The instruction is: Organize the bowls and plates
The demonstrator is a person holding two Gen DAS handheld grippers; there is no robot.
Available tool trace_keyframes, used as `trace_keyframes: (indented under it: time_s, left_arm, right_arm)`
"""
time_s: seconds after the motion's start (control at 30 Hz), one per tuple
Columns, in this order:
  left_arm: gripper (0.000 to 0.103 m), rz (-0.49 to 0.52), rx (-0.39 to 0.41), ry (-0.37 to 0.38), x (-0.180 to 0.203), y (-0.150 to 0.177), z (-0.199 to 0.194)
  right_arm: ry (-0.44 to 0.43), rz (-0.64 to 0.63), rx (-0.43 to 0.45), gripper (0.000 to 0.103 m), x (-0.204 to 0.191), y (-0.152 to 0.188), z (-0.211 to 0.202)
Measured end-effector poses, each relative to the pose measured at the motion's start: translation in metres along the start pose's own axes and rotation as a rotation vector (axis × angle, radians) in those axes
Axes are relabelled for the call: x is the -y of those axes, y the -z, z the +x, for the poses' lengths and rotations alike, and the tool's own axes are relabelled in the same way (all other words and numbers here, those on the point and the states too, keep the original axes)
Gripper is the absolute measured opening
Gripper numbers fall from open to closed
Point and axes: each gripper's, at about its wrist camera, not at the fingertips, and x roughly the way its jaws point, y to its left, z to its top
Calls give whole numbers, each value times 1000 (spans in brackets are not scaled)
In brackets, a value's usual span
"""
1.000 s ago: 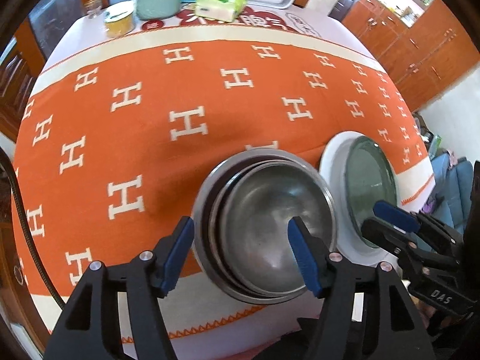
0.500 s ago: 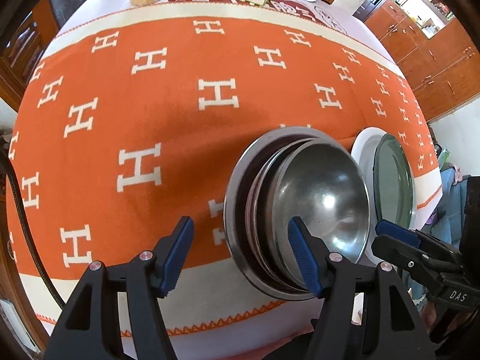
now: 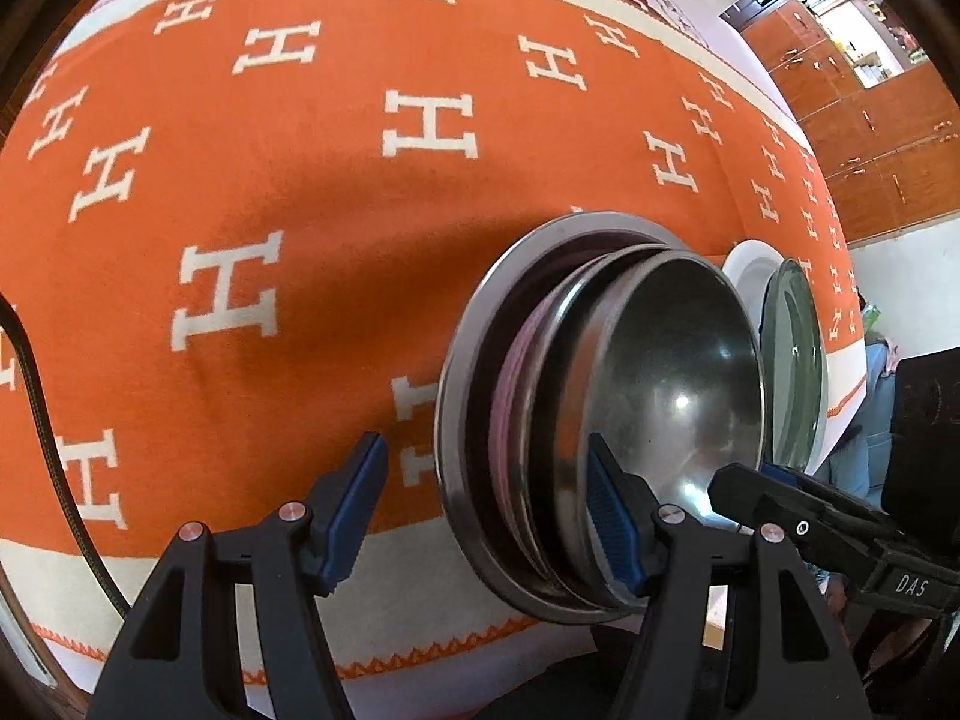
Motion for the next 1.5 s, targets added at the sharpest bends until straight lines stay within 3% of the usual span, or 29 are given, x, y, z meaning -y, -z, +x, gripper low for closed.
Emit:
trace_keyframes:
  time_s: [0.43, 0.73, 0.93, 1.5]
  left_arm:
    - [63, -7, -61, 85, -1, -18, 18]
    - [57, 20, -75, 114, 4, -26, 24]
    - [48, 32, -75, 140, 6, -26, 24]
    - [47, -1, -50, 126, 4, -20, 15]
  right_arm:
    - [-12, 86, 22, 54, 8, -17, 8]
    - [26, 130, 20, 34, 15, -21, 9]
    - [29, 122, 18, 34, 16, -20, 8]
    - [53, 40, -11, 30, 2, -26, 9]
